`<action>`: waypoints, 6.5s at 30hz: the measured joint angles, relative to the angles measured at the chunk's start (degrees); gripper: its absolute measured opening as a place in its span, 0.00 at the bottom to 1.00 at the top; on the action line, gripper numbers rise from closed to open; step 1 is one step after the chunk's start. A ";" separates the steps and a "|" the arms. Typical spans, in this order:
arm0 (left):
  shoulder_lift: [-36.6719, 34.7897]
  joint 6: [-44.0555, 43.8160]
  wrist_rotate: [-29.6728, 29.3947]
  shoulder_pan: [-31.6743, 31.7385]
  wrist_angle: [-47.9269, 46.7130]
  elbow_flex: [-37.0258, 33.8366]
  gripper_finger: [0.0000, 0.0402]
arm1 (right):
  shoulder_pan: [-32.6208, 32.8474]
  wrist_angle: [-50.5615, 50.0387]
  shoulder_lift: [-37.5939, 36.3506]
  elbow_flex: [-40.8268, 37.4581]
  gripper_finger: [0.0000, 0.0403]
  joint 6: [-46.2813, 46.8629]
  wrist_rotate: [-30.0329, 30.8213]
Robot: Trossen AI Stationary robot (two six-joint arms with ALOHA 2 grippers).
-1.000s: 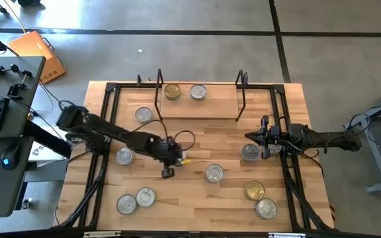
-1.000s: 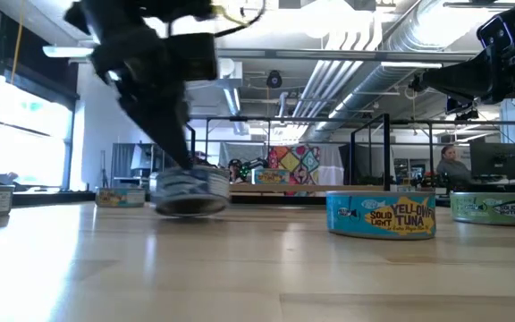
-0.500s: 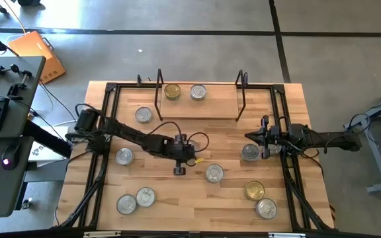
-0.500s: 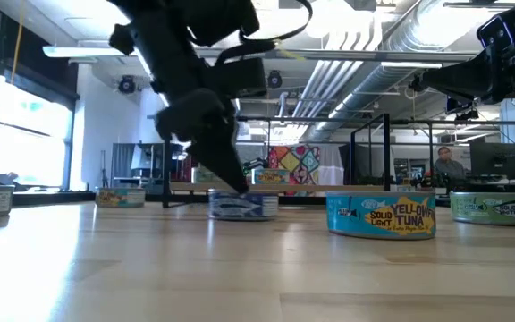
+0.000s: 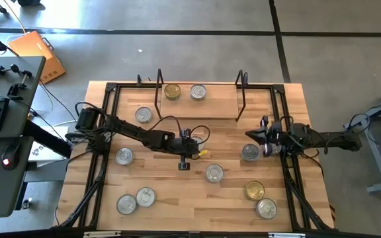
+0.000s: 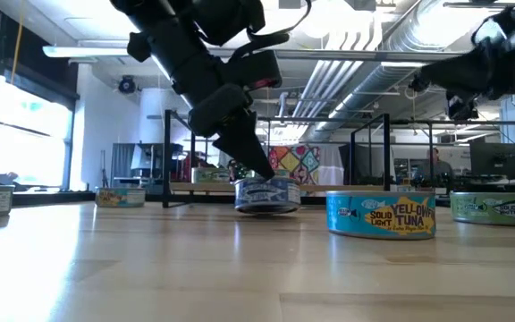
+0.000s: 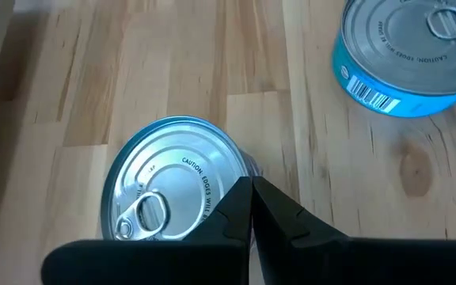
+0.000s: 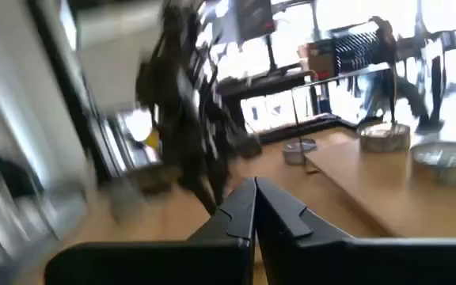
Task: Stack canned seafood by type on shelf
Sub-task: Put the blue tuna can on the shelf
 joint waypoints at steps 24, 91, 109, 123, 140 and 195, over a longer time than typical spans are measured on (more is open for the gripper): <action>-6.95 0.18 4.13 1.01 -4.12 -3.46 0.29 | 0.92 39.54 58.09 7.49 0.02 -1.86 -1.77; -4.98 7.89 9.79 8.79 29.34 -27.31 0.29 | -7.50 24.73 103.27 35.35 0.81 -6.71 -16.66; -4.85 8.90 10.54 8.91 31.36 -27.65 0.29 | -5.23 43.40 103.73 26.83 0.83 -6.52 -9.86; -4.83 8.67 10.82 8.94 32.01 -27.65 0.29 | -5.09 22.60 103.73 38.60 0.83 -11.99 -7.47; -4.83 8.85 12.40 9.01 33.08 -27.99 0.27 | -2.88 30.38 107.25 38.91 0.83 -14.71 -4.27; -4.85 8.83 10.91 8.94 34.39 -27.61 0.10 | 1.45 25.73 105.44 39.52 0.08 -36.04 -3.10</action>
